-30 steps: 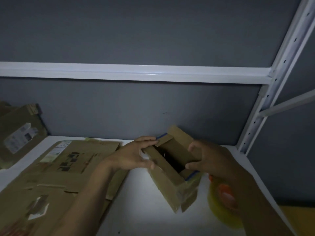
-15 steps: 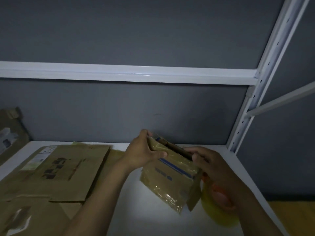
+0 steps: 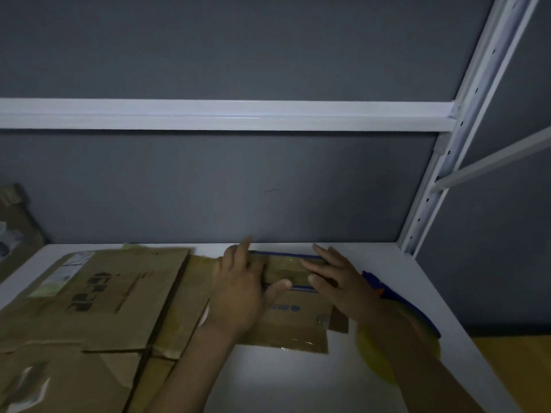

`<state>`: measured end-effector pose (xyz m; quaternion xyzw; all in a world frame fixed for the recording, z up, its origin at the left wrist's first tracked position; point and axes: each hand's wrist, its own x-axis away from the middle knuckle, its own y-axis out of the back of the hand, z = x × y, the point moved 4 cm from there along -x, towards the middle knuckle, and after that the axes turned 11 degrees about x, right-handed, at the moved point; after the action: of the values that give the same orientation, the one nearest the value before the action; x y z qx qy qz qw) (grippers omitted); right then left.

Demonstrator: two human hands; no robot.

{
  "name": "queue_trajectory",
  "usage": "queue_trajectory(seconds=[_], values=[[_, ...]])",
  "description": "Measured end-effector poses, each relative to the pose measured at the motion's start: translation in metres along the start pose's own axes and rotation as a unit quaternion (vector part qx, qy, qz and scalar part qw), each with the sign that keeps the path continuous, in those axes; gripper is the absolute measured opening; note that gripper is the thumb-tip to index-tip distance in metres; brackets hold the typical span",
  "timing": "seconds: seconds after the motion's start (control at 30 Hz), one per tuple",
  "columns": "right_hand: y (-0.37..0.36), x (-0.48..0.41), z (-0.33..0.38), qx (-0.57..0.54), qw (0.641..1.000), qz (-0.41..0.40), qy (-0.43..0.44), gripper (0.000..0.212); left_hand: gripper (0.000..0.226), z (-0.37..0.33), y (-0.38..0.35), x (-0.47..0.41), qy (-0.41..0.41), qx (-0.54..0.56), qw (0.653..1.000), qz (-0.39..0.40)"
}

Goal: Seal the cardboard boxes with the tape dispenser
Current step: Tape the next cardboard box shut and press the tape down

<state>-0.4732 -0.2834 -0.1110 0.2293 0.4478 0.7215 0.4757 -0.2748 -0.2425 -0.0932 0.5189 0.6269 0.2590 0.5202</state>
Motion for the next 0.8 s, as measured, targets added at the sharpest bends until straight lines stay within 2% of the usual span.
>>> queue_trajectory(seconds=[0.07,0.17,0.23,0.3,0.33,0.4,0.43,0.47,0.53,0.67,0.73,0.8], values=[[0.005,-0.003,0.000,0.051,0.998,0.018,0.015,0.039,0.080,-0.008,-0.016,-0.004,-0.067,-0.051,0.995,0.058],[0.013,0.003,-0.004,0.132,0.991,0.005,0.017,0.043,0.080,-0.015,-0.030,-0.009,-0.073,-0.085,0.983,0.146],[0.025,0.023,-0.021,0.063,0.994,-0.073,-0.047,0.041,0.081,-0.015,-0.034,-0.011,-0.058,-0.087,0.979,0.173],[0.039,0.049,-0.047,0.011,0.981,-0.142,-0.135,0.042,0.085,-0.017,-0.035,-0.015,-0.053,-0.079,0.983,0.154],[0.045,0.063,-0.059,0.021,0.973,-0.134,-0.187,0.047,0.089,-0.023,-0.034,-0.016,-0.062,-0.076,0.985,0.141],[0.047,0.085,-0.083,0.080,0.955,-0.053,-0.282,0.057,0.102,-0.031,-0.037,-0.019,-0.072,-0.060,0.982,0.164],[0.045,0.092,-0.091,0.119,0.946,-0.010,-0.302,0.053,0.106,-0.034,-0.039,-0.018,-0.075,-0.057,0.981,0.167],[0.041,0.096,-0.095,0.152,0.938,0.012,-0.310,0.044,0.106,-0.038,-0.041,-0.017,-0.080,-0.059,0.980,0.172],[0.037,0.101,-0.098,0.181,0.935,-0.001,-0.306,0.027,0.107,-0.044,-0.041,-0.015,-0.078,-0.052,0.981,0.172],[0.041,0.105,-0.091,0.159,0.942,-0.067,-0.287,0.018,0.137,-0.038,-0.040,-0.012,-0.075,-0.019,0.984,0.163],[0.056,0.105,-0.080,0.130,0.945,-0.127,-0.273,0.016,0.137,-0.038,-0.037,-0.013,-0.074,0.001,0.986,0.150],[0.075,0.104,-0.062,0.070,0.946,-0.201,-0.246,0.014,0.125,-0.040,-0.034,-0.013,-0.065,0.039,0.985,0.155]])
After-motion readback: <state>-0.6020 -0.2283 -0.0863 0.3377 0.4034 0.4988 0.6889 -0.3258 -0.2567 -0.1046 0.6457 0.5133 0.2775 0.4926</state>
